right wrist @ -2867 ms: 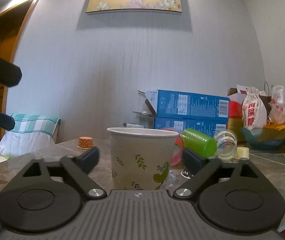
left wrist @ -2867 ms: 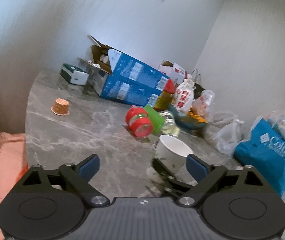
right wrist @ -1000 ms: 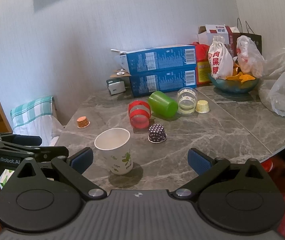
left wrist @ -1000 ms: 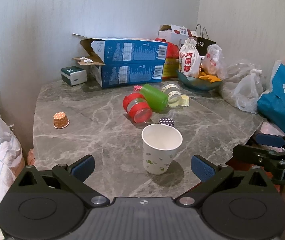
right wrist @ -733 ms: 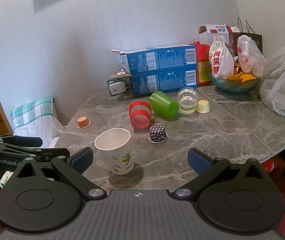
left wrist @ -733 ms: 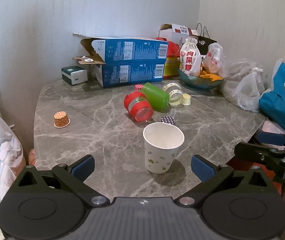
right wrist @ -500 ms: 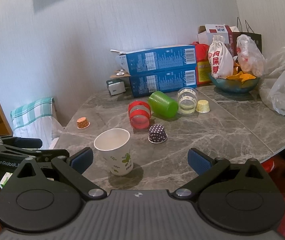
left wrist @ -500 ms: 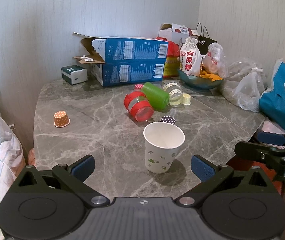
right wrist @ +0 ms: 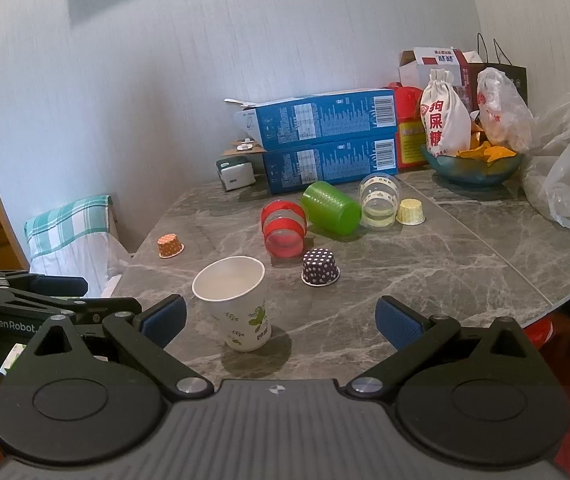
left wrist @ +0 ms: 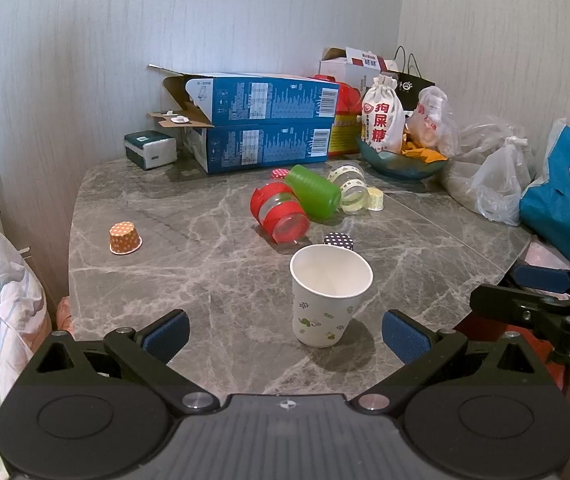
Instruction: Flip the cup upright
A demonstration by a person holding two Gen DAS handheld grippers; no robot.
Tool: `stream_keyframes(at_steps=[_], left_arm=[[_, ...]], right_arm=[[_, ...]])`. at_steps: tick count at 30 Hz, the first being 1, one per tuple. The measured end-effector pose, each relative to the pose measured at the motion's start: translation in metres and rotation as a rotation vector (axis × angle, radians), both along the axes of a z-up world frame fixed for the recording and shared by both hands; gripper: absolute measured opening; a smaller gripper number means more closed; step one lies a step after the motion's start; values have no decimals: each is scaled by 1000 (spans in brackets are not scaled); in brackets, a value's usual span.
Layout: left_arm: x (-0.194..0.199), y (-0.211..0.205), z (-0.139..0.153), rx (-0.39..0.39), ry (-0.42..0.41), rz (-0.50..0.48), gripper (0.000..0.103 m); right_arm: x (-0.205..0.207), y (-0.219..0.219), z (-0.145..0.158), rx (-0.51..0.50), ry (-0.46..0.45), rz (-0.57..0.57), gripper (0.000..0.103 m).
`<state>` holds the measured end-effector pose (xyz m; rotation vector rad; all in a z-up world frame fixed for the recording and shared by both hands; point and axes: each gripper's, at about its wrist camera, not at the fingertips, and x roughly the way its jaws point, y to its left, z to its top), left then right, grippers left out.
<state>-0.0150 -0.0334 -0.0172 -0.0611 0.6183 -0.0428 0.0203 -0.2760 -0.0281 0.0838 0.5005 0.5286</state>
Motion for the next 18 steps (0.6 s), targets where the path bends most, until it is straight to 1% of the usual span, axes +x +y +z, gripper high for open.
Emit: stream_keyframes(at_steps=[18], left_arm=[[0,1,0,0,1,1,103]], right_arm=[[-1,1,-2,2,0,1,102]])
